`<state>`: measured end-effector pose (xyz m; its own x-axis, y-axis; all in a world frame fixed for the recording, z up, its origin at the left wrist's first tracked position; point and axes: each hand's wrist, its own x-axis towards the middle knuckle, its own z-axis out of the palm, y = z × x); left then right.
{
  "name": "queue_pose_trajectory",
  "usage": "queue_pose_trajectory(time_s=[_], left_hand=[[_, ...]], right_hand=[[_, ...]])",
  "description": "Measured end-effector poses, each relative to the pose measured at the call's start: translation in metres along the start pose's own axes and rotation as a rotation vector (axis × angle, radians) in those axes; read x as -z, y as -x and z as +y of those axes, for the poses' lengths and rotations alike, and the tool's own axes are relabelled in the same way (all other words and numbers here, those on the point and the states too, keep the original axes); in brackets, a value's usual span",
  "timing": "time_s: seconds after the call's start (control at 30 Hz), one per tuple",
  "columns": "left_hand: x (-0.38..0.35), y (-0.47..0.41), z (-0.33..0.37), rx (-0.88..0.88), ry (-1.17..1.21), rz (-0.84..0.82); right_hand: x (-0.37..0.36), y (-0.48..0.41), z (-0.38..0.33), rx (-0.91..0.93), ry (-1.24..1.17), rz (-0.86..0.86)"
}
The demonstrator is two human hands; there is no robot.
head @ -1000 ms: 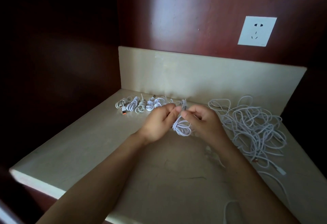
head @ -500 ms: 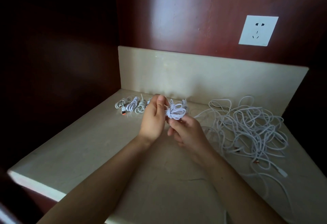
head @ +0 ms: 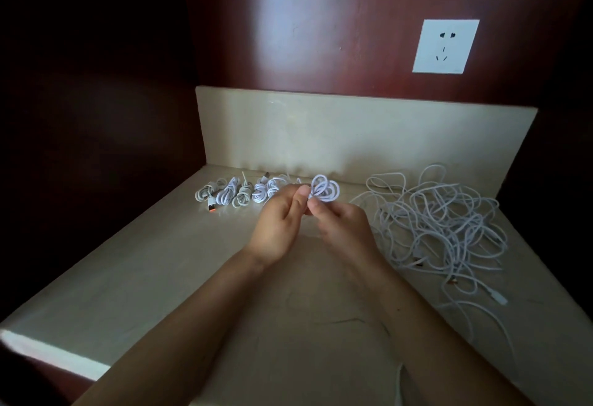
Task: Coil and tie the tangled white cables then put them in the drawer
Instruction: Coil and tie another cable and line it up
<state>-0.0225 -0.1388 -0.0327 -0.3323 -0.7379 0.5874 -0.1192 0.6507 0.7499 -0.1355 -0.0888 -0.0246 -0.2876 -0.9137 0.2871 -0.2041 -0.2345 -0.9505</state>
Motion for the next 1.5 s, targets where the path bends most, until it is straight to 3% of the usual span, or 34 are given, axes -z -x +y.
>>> queue_pose_trajectory(time_s=[0.13,0.37,0.43,0.67,0.8,1.0,1.17,1.33,1.5], left_hand=[[0.002,-0.005,-0.001,-0.099,0.011,-0.049],[0.008,-0.006,-0.002,0.446,0.452,-0.04],[0.008,-0.006,-0.004,0.528,0.578,-0.056],[0.01,-0.004,-0.001,0.588,0.676,-0.138],[0.007,-0.004,-0.002,0.608,0.707,-0.058],[0.005,-0.005,-0.008,0.528,0.438,0.029],[0.01,-0.008,-0.009,0.488,0.413,0.056],[0.013,-0.009,-0.012,0.491,0.449,0.073],[0.01,-0.008,-0.015,0.498,0.459,0.078]], right_hand=[[0.007,-0.004,0.005,0.016,0.155,0.019],[0.016,-0.012,0.012,0.112,0.267,-0.042],[0.017,-0.013,0.012,0.124,0.275,-0.055],[0.018,-0.013,0.009,0.081,0.275,-0.114],[0.016,-0.012,0.012,0.121,0.351,-0.135],[0.011,-0.008,0.016,0.163,0.46,-0.063],[0.007,-0.006,0.013,0.067,0.23,0.018],[0.009,-0.004,0.005,0.062,-0.002,-0.09],[0.009,-0.007,0.011,0.153,0.087,-0.012]])
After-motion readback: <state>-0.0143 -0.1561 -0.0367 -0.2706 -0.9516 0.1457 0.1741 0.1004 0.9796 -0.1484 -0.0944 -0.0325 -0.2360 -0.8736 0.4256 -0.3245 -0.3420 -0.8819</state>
